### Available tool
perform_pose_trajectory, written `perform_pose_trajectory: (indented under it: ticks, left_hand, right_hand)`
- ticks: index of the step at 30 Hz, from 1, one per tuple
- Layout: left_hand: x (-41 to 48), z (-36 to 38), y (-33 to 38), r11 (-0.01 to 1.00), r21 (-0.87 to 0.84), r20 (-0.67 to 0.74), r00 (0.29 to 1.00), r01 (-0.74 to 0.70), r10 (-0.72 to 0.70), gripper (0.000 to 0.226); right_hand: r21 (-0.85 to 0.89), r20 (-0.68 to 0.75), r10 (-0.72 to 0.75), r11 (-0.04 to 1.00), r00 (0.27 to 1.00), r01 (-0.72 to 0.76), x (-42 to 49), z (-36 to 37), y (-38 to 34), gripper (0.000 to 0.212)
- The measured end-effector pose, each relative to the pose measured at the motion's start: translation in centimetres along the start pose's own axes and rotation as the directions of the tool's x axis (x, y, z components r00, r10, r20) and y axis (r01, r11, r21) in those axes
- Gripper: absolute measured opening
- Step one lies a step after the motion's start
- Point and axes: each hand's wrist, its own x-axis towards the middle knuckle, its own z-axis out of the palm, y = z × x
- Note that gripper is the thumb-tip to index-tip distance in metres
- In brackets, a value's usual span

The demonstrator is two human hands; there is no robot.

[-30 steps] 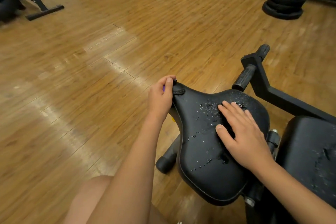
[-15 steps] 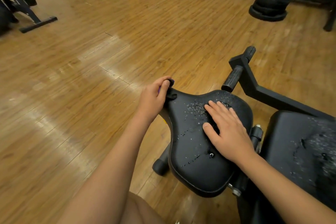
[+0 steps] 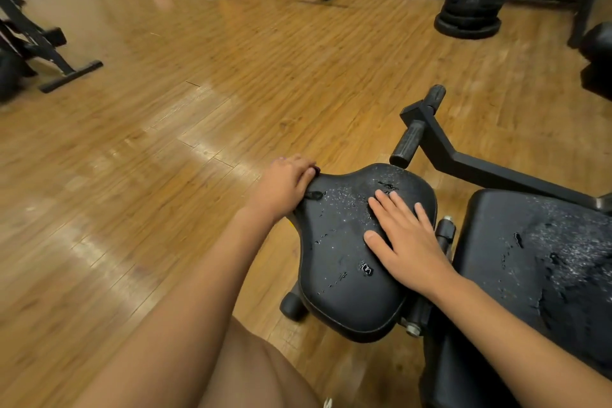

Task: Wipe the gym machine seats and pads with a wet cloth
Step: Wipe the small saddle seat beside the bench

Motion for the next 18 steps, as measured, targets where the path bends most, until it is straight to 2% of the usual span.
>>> perform_pose_trajectory:
  ticks: [2, 4, 6, 8, 10, 12, 15, 18]
  left_hand:
    - [-2.6, 0.3, 0.9, 0.998, -0.019, -0.049, 0.997, -0.065, 0.064, 0.029]
    - [-2.3, 0.3, 0.8, 0.998, -0.043, -0.033, 0.998, -0.046, 0.044, 0.032]
    - [1.0, 0.1, 0.2, 1.000, 0.008, 0.096, 0.995, 0.017, -0.018, 0.033]
    - [3.4, -0.1, -0.2, 0.989, 0.075, 0.201, 0.969, 0.129, -0.142, 0.035]
    - [3.6, 0.2, 0.0, 0.983, 0.102, 0.147, 0.975, 0.154, -0.168, 0.034]
    - [1.1, 0.2, 0.7, 0.993, 0.067, 0.052, 0.993, 0.100, -0.104, 0.032]
    - [-4.0, 0.4, 1.1, 1.000, -0.002, 0.062, 0.998, -0.023, 0.024, 0.039]
    - [-4.1, 0.3, 0.6, 0.999, -0.014, 0.029, 0.999, -0.033, 0.033, 0.041]
  right_hand:
    - [-0.030, -0.039, 0.002, 1.000, 0.999, -0.003, 0.0, 0.2, -0.1, 0.069]
    - [-0.044, -0.061, -0.001, 0.999, 0.998, -0.001, 0.0, 0.3, 0.0, 0.068]
    - [-0.043, -0.084, 0.007, 0.999, 0.996, -0.011, 0.2, 0.4, 0.2, 0.067]
    - [-0.046, -0.076, 0.000, 0.999, 0.997, -0.003, 0.2, 0.8, 0.0, 0.066]
    - [-0.042, -0.078, -0.007, 0.999, 0.997, 0.004, 0.3, 0.7, -0.1, 0.065]
    - [-0.047, -0.087, -0.017, 0.999, 0.996, 0.013, 0.4, 0.4, -0.2, 0.065]
    - [-0.039, -0.110, -0.018, 0.999, 0.994, 0.014, -0.1, 0.6, -0.1, 0.064]
    - [-0.022, -0.132, -0.006, 1.000, 0.991, 0.003, -0.1, 0.8, 0.1, 0.063]
